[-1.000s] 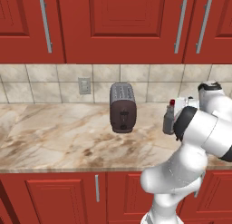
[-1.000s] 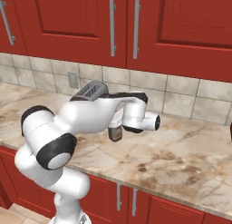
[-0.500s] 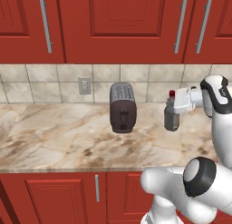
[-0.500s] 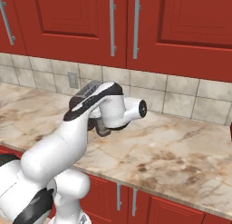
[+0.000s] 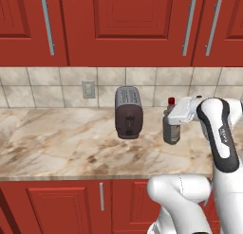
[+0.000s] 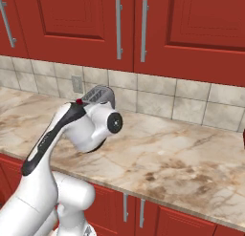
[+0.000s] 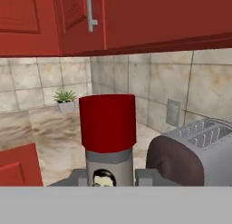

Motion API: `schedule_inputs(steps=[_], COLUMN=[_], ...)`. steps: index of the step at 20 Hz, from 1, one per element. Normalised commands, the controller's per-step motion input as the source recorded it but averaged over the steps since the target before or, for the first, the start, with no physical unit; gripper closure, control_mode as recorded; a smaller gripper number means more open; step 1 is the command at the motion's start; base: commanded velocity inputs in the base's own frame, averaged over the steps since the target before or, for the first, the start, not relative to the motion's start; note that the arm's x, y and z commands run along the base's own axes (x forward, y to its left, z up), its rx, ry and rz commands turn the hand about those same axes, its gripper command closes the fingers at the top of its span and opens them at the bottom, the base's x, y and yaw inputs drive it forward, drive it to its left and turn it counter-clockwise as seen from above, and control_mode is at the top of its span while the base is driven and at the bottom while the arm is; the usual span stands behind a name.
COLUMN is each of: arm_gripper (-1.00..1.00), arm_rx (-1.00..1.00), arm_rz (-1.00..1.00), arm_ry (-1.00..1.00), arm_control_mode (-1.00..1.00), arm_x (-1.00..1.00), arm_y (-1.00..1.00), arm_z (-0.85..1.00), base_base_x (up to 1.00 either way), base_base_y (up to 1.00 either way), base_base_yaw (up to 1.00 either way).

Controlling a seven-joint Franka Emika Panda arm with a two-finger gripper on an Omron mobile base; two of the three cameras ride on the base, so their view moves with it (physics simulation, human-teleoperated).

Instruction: Place the liquors on the top shelf of the fridge to keep them out of children's reach, and place the sweet potato on lower shelves for easy access.

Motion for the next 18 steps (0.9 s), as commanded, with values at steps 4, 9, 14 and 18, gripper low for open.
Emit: schedule_inputs(steps=[4, 9, 14, 18], arm_gripper=[1.0, 1.0, 1.0, 1.0], arm_rx=[0.0, -0.08, -0.14, -0.12], arm_rz=[-0.31, -0.29, -0.23, -0.21], arm_ry=[0.05, 0.17, 0.16, 0.1], arm_control_mode=[-1.0, -1.0, -1.0, -1.0], arm_x=[-0.3, -0.45, -0.38, -0.17], arm_y=[0.37, 0.05, -0.01, -0.01], arm_z=[0.57, 0.34, 0.18, 0.32], base_base_x=[0.0, 0.0, 0.0, 0.0], base_base_y=[0.0, 0.0, 0.0, 0.0], base_base_yaw=[0.0, 0.0, 0.0, 0.0])
